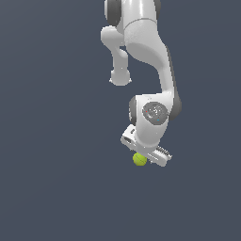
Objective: Pick up the object and move it to a goal position.
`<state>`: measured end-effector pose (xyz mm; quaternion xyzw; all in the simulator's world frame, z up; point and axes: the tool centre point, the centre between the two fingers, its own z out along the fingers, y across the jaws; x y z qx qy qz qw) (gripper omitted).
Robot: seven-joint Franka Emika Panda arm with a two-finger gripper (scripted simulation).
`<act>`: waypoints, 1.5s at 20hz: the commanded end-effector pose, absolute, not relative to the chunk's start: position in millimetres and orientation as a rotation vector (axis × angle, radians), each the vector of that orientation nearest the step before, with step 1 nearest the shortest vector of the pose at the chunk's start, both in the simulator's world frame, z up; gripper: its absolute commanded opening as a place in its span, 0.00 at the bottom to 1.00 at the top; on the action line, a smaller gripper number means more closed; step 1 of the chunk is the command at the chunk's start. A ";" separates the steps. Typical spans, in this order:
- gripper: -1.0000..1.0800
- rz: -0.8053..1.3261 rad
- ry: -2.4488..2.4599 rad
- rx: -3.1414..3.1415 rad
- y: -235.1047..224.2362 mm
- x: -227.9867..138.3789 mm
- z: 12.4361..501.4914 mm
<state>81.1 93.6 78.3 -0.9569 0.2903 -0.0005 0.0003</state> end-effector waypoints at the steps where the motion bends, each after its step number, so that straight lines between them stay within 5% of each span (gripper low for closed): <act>1: 0.96 0.001 0.913 -3.006 93.8 80.2 64.5; 11: 0.96 0.000 0.916 -3.005 93.8 81.3 41.2; 12: 0.00 0.000 0.916 -3.005 93.8 81.3 41.2; 30: 0.00 0.002 0.916 -3.005 91.2 84.9 64.9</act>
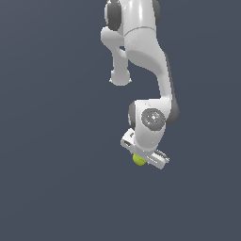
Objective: Pick up the object and move it to a goal position.
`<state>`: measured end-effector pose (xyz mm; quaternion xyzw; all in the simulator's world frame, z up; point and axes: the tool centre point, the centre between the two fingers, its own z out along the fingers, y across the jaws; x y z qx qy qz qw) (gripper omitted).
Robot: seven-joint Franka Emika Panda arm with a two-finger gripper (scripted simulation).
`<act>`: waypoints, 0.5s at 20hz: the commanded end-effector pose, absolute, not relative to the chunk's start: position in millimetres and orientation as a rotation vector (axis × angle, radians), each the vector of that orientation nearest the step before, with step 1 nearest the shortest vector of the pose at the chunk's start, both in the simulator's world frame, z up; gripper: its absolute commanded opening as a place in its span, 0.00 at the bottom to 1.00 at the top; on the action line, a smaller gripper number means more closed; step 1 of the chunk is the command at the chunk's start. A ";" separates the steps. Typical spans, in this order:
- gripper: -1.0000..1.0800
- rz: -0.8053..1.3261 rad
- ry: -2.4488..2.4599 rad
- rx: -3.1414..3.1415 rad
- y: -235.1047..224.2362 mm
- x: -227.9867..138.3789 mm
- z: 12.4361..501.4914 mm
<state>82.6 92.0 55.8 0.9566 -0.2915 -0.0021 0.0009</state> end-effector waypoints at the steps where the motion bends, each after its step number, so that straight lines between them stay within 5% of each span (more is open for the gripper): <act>1: 0.00 -0.002 -0.916 3.005 90.5 85.9 71.1; 10: 0.00 -0.002 -0.916 3.005 81.8 99.8 150.1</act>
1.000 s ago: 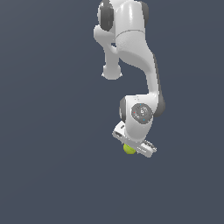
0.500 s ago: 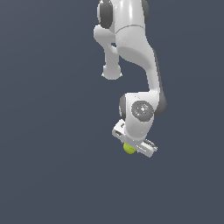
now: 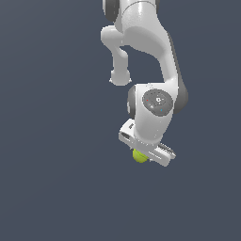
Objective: Pick up the object and move it to a goal position.
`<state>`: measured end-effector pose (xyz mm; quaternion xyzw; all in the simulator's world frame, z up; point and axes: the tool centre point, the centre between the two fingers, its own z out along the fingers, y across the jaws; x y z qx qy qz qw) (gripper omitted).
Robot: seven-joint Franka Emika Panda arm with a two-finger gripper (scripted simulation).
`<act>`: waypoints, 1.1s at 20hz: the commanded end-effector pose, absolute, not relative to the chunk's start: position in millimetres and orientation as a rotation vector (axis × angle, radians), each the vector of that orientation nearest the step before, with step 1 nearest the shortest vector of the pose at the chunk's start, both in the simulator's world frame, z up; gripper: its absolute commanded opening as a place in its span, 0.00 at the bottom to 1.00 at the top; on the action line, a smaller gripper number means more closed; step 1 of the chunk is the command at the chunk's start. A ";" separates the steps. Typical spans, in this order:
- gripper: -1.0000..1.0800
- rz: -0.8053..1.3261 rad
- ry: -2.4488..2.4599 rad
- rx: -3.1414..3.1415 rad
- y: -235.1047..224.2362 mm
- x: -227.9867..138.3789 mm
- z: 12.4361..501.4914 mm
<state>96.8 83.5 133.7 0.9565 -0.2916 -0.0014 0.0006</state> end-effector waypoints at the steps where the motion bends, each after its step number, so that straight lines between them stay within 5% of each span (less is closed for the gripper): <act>1: 0.00 -0.002 -0.916 3.005 80.7 101.7 160.2; 11: 0.00 -0.001 -0.917 3.004 71.0 120.0 248.6; 22: 0.00 0.000 -0.916 3.005 67.6 129.5 284.5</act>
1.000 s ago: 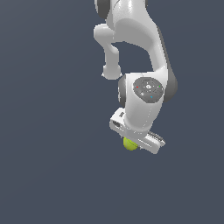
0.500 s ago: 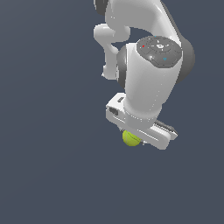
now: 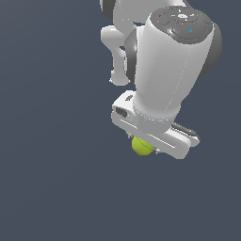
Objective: Pick up the object and move it to a goal position.
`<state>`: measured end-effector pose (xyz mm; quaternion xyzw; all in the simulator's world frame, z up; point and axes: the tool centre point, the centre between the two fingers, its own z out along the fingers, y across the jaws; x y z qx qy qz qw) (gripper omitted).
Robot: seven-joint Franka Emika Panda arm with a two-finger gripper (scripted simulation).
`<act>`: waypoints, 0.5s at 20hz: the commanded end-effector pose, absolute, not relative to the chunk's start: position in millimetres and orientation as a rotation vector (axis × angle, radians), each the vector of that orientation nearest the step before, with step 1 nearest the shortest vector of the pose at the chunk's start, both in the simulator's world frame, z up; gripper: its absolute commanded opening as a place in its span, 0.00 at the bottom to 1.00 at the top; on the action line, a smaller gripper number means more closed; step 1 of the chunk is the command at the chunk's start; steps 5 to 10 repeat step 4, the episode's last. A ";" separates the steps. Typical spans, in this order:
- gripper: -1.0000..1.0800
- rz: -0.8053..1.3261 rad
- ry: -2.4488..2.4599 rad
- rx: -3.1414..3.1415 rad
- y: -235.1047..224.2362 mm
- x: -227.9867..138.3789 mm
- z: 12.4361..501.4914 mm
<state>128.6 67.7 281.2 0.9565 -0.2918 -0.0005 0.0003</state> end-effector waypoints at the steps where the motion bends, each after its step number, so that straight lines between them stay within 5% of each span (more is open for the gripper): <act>1: 0.00 0.000 -0.916 3.005 67.6 129.8 285.1; 10: 0.00 0.000 -0.916 3.005 67.6 130.3 285.5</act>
